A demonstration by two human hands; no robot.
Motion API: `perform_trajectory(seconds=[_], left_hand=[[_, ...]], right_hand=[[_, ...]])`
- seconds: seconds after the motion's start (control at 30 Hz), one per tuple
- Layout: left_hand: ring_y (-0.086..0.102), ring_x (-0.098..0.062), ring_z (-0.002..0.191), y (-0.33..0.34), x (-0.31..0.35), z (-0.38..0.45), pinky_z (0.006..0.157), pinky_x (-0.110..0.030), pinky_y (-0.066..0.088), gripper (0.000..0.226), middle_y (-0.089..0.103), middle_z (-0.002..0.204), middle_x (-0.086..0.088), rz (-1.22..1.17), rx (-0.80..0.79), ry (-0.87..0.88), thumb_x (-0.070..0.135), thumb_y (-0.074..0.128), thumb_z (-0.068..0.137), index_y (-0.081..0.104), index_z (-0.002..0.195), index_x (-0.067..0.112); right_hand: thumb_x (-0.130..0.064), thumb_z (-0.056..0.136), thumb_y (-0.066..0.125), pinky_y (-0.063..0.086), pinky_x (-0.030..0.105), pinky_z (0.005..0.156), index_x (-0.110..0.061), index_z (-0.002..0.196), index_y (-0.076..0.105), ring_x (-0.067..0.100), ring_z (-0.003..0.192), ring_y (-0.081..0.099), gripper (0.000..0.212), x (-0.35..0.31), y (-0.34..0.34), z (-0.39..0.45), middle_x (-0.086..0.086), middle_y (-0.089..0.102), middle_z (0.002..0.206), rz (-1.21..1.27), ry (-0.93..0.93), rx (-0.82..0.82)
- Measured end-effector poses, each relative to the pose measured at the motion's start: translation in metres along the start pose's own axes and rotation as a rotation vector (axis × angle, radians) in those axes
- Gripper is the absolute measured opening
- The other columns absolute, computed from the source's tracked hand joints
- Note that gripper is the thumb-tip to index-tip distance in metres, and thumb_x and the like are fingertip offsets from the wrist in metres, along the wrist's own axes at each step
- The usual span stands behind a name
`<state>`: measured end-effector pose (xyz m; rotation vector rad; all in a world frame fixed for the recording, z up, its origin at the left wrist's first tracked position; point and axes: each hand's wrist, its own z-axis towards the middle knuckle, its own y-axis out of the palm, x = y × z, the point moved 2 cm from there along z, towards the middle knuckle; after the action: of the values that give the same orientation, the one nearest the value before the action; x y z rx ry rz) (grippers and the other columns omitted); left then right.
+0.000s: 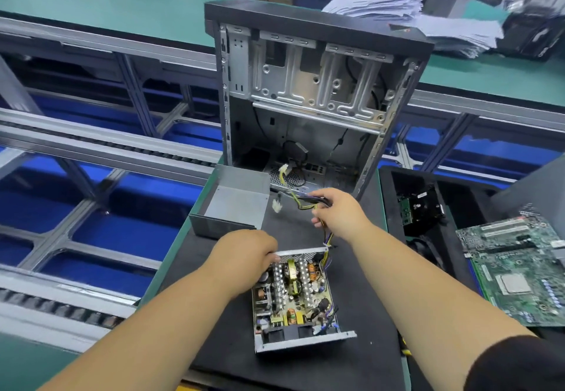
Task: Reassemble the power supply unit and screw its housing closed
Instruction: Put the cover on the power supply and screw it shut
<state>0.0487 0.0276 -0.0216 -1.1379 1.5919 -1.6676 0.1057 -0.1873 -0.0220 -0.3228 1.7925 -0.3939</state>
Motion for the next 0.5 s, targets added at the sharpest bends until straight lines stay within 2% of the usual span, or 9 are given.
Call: perform_trajectory(seconds=[0.1,0.3,0.4,0.5], left_hand=[[0.059,-0.021,0.095,0.004,0.004,0.011,0.081,-0.038,0.048,0.027,0.062,0.102,0.003,0.005,-0.029,0.012,0.042,0.046,0.101,0.065,0.099,0.023],[0.058,-0.019,0.098,0.008,-0.003,0.022,0.083,-0.038,0.048,0.027,0.064,0.101,0.005,-0.055,-0.068,0.028,0.045,0.048,0.099,0.067,0.101,0.025],[0.056,-0.016,0.106,0.001,-0.02,0.017,0.093,-0.034,0.044,0.029,0.065,0.11,0.009,-0.16,0.121,0.028,0.046,0.055,0.095,0.065,0.115,0.029],[0.052,-0.024,0.113,-0.004,-0.054,0.009,0.1,-0.038,0.04,0.049,0.059,0.12,0.003,-0.103,0.26,-0.113,0.042,0.073,0.082,0.06,0.126,0.025]], right_hand=[[0.014,0.092,0.048,0.06,0.026,0.068,-0.01,0.119,0.066,0.017,0.066,0.064,0.04,0.0,0.013,0.002,0.007,0.059,0.082,0.118,0.075,-0.048],[0.014,0.093,0.049,0.056,0.02,0.064,-0.012,0.12,0.064,0.015,0.071,0.06,0.041,0.005,0.012,0.004,0.015,0.059,0.097,0.235,0.125,-0.065],[0.009,0.093,0.054,0.058,0.026,0.074,-0.017,0.12,0.065,0.015,0.073,0.063,0.039,0.01,0.008,0.002,0.012,0.061,0.099,0.207,0.119,-0.045],[-0.001,0.092,0.061,0.048,0.017,0.07,-0.022,0.126,0.062,0.012,0.078,0.063,0.04,0.014,0.007,-0.005,0.006,0.062,0.097,0.128,0.091,-0.028]])
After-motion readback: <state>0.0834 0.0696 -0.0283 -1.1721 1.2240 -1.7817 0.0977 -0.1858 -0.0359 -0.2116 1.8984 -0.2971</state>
